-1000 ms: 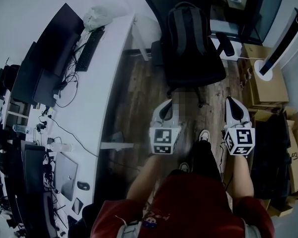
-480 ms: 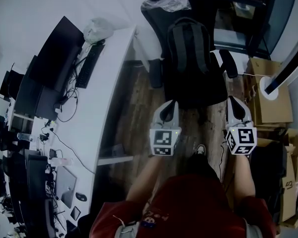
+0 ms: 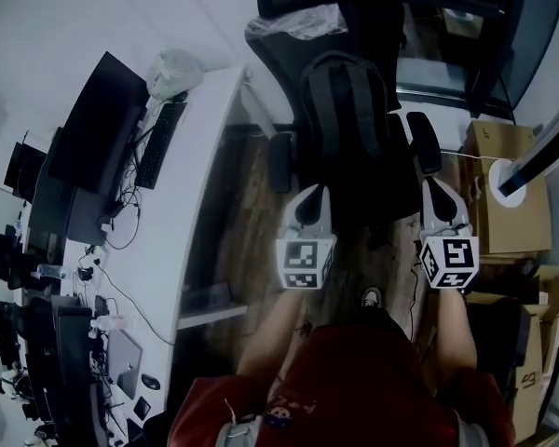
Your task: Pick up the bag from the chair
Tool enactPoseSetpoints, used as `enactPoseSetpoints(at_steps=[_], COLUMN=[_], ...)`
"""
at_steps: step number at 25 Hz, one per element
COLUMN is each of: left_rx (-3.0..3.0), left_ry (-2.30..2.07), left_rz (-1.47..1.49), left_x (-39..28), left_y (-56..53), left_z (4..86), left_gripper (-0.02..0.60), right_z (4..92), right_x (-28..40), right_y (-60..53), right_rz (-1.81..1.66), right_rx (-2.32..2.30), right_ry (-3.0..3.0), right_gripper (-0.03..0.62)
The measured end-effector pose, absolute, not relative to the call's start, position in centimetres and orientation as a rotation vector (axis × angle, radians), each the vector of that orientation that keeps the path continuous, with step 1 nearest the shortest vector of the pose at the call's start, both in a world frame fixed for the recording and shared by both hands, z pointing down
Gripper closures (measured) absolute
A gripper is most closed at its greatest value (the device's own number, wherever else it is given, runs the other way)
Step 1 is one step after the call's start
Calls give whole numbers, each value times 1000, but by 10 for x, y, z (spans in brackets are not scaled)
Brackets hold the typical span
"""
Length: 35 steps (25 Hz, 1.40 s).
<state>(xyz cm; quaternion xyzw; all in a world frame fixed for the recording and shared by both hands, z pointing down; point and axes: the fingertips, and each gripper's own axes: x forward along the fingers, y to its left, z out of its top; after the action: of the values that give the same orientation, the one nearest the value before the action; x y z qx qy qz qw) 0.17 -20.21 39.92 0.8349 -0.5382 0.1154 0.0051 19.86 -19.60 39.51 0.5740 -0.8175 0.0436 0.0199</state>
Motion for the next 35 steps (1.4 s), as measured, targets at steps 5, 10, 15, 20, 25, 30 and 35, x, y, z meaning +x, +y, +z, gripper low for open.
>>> enactPoseSetpoints(at_steps=[5, 10, 15, 20, 25, 30, 35], left_rx=[2599, 2586, 2566, 2550, 2544, 2521, 2523], left_ry=[-1714, -1739, -1751, -1757, -1746, -1724, -1685], left_rz=[372, 380, 372, 346, 338, 359, 381], left_x=[14, 11, -2, -20, -37, -58, -73], left_y=[-233, -262, -298, -352, -420, -477, -529], left_z=[402, 405, 416, 424, 427, 442, 453], left_gripper=[581, 581, 581, 581, 581, 581, 580], right_z=[401, 403, 413, 416, 418, 431, 444], right_x=[212, 214, 202, 181, 164, 142, 122], right_y=[-227, -258, -296, -349, -415, -473, -522], right_rz=[150, 155, 159, 127, 127, 156, 182], right_rx=[1766, 1759, 1742, 1718, 1717, 1697, 1679], right_ry=[-2548, -2553, -2555, -2542, -2517, -2485, -2453], right_gripper=[591, 591, 591, 591, 591, 591, 591])
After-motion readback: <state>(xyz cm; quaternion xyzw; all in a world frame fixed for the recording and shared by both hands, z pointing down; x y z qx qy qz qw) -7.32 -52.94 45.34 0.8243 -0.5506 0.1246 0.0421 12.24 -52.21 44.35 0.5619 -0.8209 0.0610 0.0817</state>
